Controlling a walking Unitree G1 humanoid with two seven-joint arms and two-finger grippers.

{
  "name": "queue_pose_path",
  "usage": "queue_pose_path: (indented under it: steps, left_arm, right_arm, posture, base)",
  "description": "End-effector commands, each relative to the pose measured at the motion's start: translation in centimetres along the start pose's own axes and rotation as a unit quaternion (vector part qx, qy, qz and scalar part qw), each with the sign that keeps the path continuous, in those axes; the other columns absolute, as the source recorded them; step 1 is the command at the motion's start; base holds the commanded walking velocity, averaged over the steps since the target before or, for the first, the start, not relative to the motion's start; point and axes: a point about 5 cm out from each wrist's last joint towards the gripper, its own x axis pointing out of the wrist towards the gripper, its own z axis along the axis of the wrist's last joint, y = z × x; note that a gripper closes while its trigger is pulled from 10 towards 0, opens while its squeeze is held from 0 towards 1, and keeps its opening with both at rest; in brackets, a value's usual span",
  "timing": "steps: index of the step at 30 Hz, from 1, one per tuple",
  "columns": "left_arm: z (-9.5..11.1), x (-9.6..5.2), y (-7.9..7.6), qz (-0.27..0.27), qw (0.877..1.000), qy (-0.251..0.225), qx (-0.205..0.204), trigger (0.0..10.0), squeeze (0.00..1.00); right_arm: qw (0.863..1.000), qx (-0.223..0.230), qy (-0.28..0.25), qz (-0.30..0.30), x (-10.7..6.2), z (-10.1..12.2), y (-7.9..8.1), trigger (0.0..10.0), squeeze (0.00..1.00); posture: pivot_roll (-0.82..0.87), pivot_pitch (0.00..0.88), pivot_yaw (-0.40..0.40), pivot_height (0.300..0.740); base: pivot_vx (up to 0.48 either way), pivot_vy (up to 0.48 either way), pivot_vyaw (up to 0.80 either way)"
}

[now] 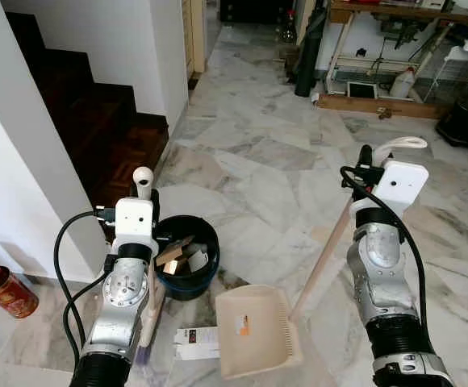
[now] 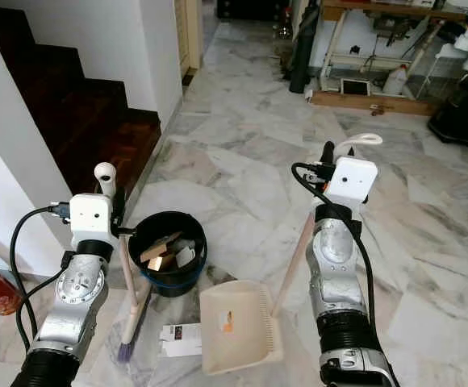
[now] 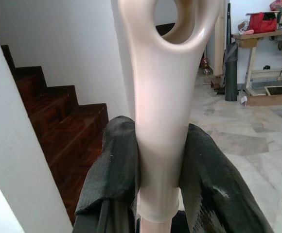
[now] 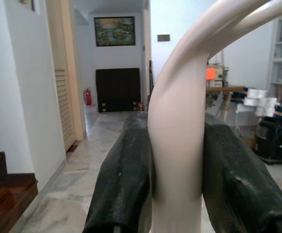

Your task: Sweep floor

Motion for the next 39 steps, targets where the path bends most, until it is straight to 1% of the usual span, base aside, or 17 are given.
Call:
queue_pose_path:
  steps: [1, 3, 5, 14, 17, 21, 23, 31, 33, 39]
  left_arm:
    - [1.19, 0.61, 0.23, 0.004, 1.0, -0.026, 0.003, 10.0, 0.0]
    - [1.2, 0.63, 0.25, 0.005, 1.0, -0.026, 0.004, 10.0, 0.0]
    - [1.25, 0.65, 0.22, 0.003, 1.0, -0.029, 0.003, 10.0, 0.0]
    - [1.29, 0.72, 0.1, 0.0, 1.0, -0.03, 0.003, 10.0, 0.0]
    - [1.29, 0.76, 0.13, 0.001, 1.0, -0.03, 0.003, 10.0, 0.0]
    - [1.32, 0.87, 0.13, 0.001, 1.0, -0.03, 0.003, 10.0, 0.0]
    - [1.33, 0.9, 0.13, 0.001, 1.0, -0.031, 0.004, 10.0, 0.0]
    - [1.41, 0.95, 0.04, -0.003, 0.999, -0.033, 0.003, 10.0, 0.0]
    - [1.44, 0.96, -0.18, -0.013, 0.999, -0.035, 0.003, 10.0, 0.0]
    - [1.4, 0.8, -0.1, -0.011, 0.999, -0.035, 0.002, 10.0, 0.0]
  right_arm:
    - [1.0, 0.002, -0.025, 0.007, 0.44, 1.06, 0.27, 10.0, 0.0]
    - [1.0, 0.01, -0.024, 0.006, 0.43, 1.03, 0.36, 10.0, 0.0]
    - [1.0, 0.023, -0.019, 0.0, 0.4, 0.91, 0.32, 10.0, 0.0]
    - [1.0, 0.023, -0.018, 0.002, 0.42, 0.86, 0.34, 10.0, 0.0]
    - [1.0, 0.011, -0.021, 0.01, 0.47, 0.95, 0.55, 10.0, 0.0]
    - [1.0, 0.014, -0.021, 0.016, 0.45, 0.94, 0.84, 10.0, 0.0]
    - [0.999, 0.023, -0.02, 0.013, 0.44, 0.92, 0.87, 10.0, 0.0]
    - [0.999, 0.021, -0.023, 0.013, 0.48, 1.0, 0.74, 10.0, 0.0]
    - [0.999, 0.02, -0.022, 0.011, 0.47, 0.95, 0.59, 10.0, 0.0]
    - [1.0, 0.018, -0.02, 0.004, 0.34, 0.81, 0.14, 10.0, 0.0]
  posture:
    - [0.07, 0.0, -0.017, 0.74]
    - [0.07, 0.0, -0.018, 0.74]
    - [0.07, 0.0, -0.018, 0.74]
    - [0.07, 0.0, -0.017, 0.74]
    - [0.07, 0.0, -0.016, 0.74]
    - [0.07, 0.0, -0.015, 0.74]
    - [0.07, 0.0, -0.014, 0.74]
    - [0.07, 0.0, -0.012, 0.74]
    - [0.07, 0.0, -0.013, 0.74]
    - [0.07, 0.0, -0.011, 0.74]
  base:
    - [0.326, 0.0, 0.8]
    - [0.315, 0.0, 0.64]
    - [0.129, 0.0, 0.0]
    - [0.0, 0.0, 0.0]
    - [0.354, 0.0, 0.18]
    - [0.417, 0.0, 0.76]
    - [0.424, 0.0, 0.0]
    - [0.419, 0.0, 0.0]
    - [0.137, 0.0, 0.0]
    - [0.0, 0.0, 0.0]
